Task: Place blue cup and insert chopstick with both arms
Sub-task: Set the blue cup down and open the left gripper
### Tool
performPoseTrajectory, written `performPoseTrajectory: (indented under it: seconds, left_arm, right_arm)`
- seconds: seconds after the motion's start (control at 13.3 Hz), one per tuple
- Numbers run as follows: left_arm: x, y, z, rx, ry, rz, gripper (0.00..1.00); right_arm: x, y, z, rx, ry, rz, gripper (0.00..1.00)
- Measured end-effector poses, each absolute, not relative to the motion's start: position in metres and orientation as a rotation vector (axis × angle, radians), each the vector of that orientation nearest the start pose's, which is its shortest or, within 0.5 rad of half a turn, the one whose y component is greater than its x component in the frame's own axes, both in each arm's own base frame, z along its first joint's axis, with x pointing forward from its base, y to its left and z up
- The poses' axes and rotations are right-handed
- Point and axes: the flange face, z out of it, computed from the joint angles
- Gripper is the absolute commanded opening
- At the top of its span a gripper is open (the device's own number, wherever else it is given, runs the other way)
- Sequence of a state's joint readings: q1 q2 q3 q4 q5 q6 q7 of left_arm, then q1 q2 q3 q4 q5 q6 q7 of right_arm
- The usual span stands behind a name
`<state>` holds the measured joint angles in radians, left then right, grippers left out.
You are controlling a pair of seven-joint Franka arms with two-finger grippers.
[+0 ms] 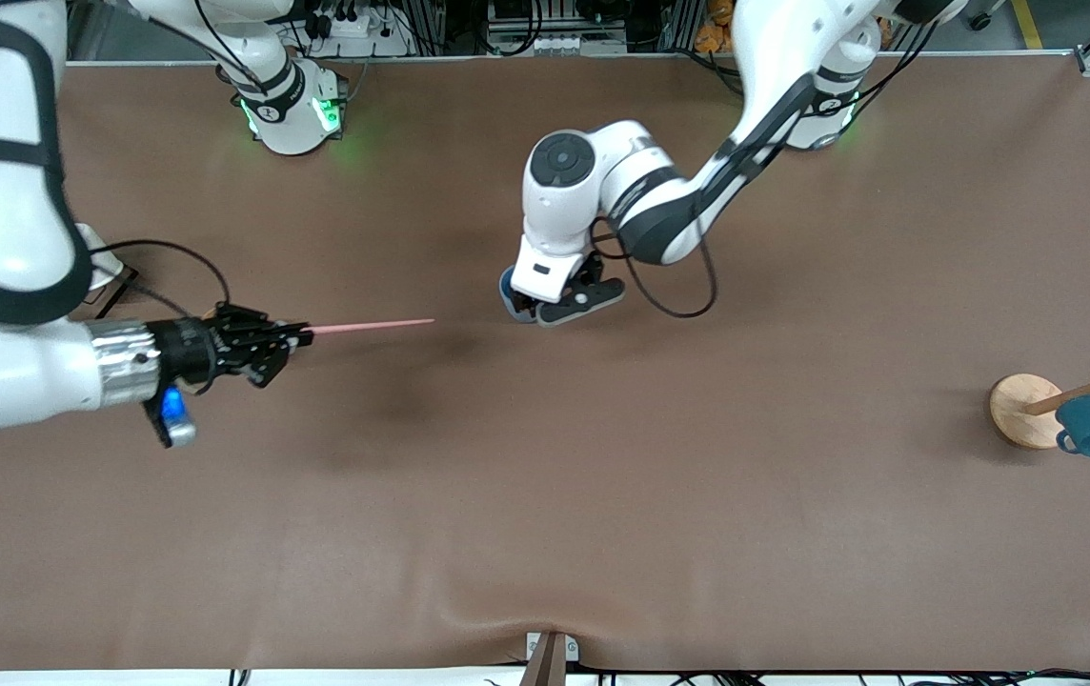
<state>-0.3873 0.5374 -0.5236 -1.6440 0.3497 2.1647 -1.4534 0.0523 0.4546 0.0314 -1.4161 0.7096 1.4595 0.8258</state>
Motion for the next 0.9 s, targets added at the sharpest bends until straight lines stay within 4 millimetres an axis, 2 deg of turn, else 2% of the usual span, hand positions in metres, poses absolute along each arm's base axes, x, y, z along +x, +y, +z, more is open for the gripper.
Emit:
performPoseTrajectory:
  seconds: [0.22, 0.38, 0.67, 0.9]
  left_arm:
    - [0.482, -0.467, 0.405, -3.095, -0.742, -0.173, 1.00]
    - [0.496, -0.439, 0.436, -3.099, -0.735, -0.174, 1.00]
    - [0.534, -0.362, 0.477, -3.124, -0.665, -0.128, 1.00]
    - [0.557, -0.299, 0.496, -3.121, -0.567, -0.095, 1.00]
  right_arm:
    - [0.620, 0.156, 0.439, -2.319, 1.033, 0.898, 0.00]
    - [0.612, 0.174, 0.438, -2.324, 1.056, 0.911, 0.00]
    - [0.604, 0.198, 0.433, -2.326, 1.091, 0.892, 0.00]
    - [0.593, 0.224, 0.431, -2.334, 1.116, 0.882, 0.00]
